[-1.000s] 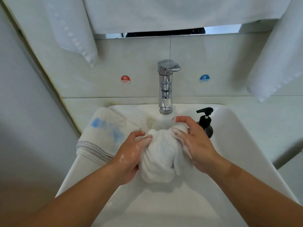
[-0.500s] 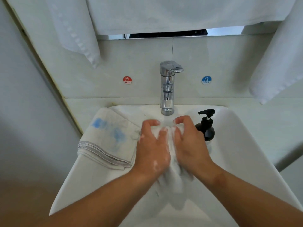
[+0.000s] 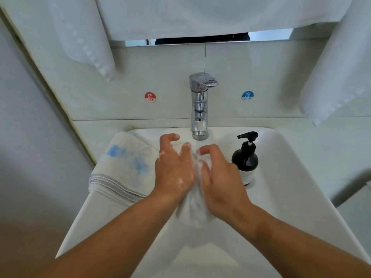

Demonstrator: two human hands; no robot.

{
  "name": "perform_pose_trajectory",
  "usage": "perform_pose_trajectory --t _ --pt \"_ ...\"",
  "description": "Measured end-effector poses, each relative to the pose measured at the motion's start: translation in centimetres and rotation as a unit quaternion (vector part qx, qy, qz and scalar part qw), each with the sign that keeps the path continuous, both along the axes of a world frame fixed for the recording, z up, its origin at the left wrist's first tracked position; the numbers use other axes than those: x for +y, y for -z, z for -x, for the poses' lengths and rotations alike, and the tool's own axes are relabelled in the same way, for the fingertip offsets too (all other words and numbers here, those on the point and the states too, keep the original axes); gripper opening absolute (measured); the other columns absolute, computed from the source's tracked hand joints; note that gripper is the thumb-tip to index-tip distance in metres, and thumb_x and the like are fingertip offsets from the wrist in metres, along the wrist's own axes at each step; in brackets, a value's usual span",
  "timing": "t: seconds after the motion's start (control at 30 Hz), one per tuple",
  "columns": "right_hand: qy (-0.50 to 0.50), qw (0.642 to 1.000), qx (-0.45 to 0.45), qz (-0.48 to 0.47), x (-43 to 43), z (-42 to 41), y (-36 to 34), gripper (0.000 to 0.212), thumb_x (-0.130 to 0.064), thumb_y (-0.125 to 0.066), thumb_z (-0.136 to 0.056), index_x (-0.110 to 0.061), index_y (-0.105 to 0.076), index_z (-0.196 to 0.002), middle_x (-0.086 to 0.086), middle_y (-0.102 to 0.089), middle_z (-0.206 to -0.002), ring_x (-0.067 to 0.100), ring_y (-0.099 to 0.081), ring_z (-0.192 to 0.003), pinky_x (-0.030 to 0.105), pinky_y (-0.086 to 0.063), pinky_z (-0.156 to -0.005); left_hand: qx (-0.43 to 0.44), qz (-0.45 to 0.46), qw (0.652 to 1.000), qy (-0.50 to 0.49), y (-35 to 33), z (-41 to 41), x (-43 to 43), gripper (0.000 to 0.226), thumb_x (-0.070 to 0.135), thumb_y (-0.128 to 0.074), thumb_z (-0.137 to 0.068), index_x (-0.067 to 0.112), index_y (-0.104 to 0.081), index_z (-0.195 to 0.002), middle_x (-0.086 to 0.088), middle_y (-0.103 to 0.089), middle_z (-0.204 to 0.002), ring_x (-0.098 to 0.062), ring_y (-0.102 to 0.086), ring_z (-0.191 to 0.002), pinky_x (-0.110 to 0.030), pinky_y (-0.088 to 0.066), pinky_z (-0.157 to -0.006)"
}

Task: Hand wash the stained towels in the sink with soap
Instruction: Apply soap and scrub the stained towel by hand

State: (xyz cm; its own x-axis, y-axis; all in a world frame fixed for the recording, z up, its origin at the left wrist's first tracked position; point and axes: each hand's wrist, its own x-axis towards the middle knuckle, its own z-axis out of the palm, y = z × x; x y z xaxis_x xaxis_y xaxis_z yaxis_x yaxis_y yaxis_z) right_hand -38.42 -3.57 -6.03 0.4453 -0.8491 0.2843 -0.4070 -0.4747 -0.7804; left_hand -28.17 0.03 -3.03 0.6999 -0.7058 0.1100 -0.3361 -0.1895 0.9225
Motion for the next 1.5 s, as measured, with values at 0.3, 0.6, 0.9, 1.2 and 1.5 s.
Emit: perform_pose_trajectory --t 0.3,0.6,0.9,1.2,1.5 --pt "0.046 0.997 0.062 -0.019 -2.2 0.3 0.7 0.022 -0.027 -0.045 -0.104 -0.027 -0.048 -0.127 -0.001 -0.052 -0.069 0.019 -0.054 -0.065 0.030 -0.037 -0.063 -0.053 0.008 0.997 0.062 0.9 0.5 0.8 0.014 0.029 -0.054 -0.101 0.032 -0.050 -0.115 0.011 -0.062 -0.086 -0.007 -0.063 -0.084 -0.020 -0.046 -0.078" --pt "0.074 0.997 -0.033 0.014 -2.7 0.6 0.2 0.013 -0.029 -0.049 -0.102 -0.032 -0.052 -0.115 -0.001 -0.048 -0.058 0.014 -0.048 -0.058 0.028 -0.037 -0.061 -0.076 0.000 0.993 0.096 1.8 2.0 2.8 0.010 0.032 -0.048 -0.104 0.033 -0.049 -0.113 0.016 -0.061 -0.090 0.005 -0.057 -0.084 -0.015 -0.040 -0.069" --pt "0.023 0.992 -0.080 0.095 -0.9 0.5 -0.5 0.011 -0.027 -0.050 -0.103 -0.035 -0.055 -0.107 -0.013 -0.053 -0.050 0.009 -0.052 -0.050 0.014 -0.036 -0.056 -0.074 -0.014 0.995 0.061 2.3 1.5 1.8 0.013 0.031 -0.044 -0.105 0.027 -0.050 -0.116 0.006 -0.065 -0.091 -0.020 -0.064 -0.088 -0.029 -0.044 -0.074" --pt "-0.011 0.998 -0.031 0.047 -0.1 0.2 0.2 0.012 -0.030 -0.047 -0.102 -0.034 -0.056 -0.108 -0.013 -0.053 -0.052 0.008 -0.046 -0.049 0.015 -0.032 -0.055 -0.029 0.028 0.999 -0.005 0.8 0.0 0.3 0.009 0.030 -0.050 -0.103 0.027 -0.050 -0.112 0.014 -0.059 -0.091 -0.016 -0.060 -0.088 -0.029 -0.039 -0.076" --pt "0.022 1.000 0.012 -0.011 -1.7 0.3 0.8 0.014 -0.025 -0.048 -0.104 -0.032 -0.056 -0.112 -0.006 -0.051 -0.060 0.009 -0.048 -0.053 0.019 -0.033 -0.050 -0.048 0.045 0.997 0.035 0.7 -0.1 0.6 0.008 0.026 -0.052 -0.103 0.029 -0.052 -0.110 0.020 -0.059 -0.093 0.000 -0.057 -0.088 -0.022 -0.037 -0.077"
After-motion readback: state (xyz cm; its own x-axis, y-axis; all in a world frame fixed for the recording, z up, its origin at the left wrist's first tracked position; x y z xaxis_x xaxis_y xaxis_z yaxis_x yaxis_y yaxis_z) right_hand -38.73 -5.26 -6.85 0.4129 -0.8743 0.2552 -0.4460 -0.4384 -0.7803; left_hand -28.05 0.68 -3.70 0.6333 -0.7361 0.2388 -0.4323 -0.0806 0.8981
